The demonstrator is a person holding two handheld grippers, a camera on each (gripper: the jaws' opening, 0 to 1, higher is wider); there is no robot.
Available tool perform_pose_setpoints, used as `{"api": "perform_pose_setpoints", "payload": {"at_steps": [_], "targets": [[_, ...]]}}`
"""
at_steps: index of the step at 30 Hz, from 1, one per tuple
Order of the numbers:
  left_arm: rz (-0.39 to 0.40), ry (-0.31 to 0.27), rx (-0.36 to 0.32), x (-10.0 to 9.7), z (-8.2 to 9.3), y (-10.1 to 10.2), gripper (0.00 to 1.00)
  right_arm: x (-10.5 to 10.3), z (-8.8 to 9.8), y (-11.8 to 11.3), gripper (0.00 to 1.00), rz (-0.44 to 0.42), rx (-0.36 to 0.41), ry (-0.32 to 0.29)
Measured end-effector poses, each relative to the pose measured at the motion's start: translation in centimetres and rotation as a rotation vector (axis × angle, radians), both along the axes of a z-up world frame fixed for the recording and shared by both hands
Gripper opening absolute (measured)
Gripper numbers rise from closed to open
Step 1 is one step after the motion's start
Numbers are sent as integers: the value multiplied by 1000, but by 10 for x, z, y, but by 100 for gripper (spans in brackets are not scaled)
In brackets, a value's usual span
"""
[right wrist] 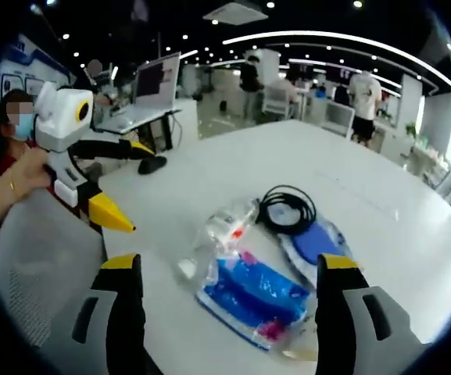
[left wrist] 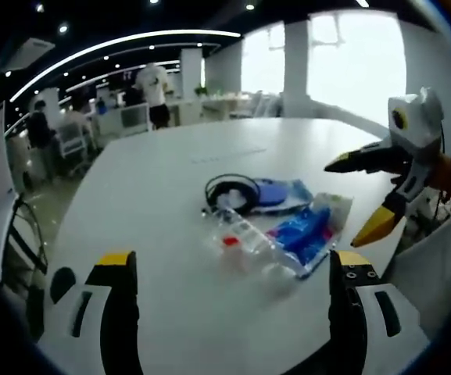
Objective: Arrange the tabletop items into an orderly group along one side of the table until the central work area is clear of visible clutter.
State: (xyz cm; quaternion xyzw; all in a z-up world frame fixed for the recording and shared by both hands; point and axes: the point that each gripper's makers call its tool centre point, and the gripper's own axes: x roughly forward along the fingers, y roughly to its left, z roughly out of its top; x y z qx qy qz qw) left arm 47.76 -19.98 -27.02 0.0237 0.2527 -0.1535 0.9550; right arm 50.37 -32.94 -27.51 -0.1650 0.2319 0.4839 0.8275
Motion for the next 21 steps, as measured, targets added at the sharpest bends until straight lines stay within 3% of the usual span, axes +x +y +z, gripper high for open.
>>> {"api": "perform_pose_setpoints", "payload": {"at_steps": [4, 10, 17, 21], "targets": [[0, 9, 0, -1, -2, 1, 99, -1, -7, 10, 85, 43, -22, -32], [-30, 21, 72, -2, -6, -1, 99, -6, -21, 23, 84, 92, -53, -43], [-33, -22, 15, 0, 4, -5, 99, -17, -36, 34, 81, 166, -72, -18], [-34, -12, 34, -1, 2, -4, 99, -22, -41, 38, 78, 191, -70, 1]]}}
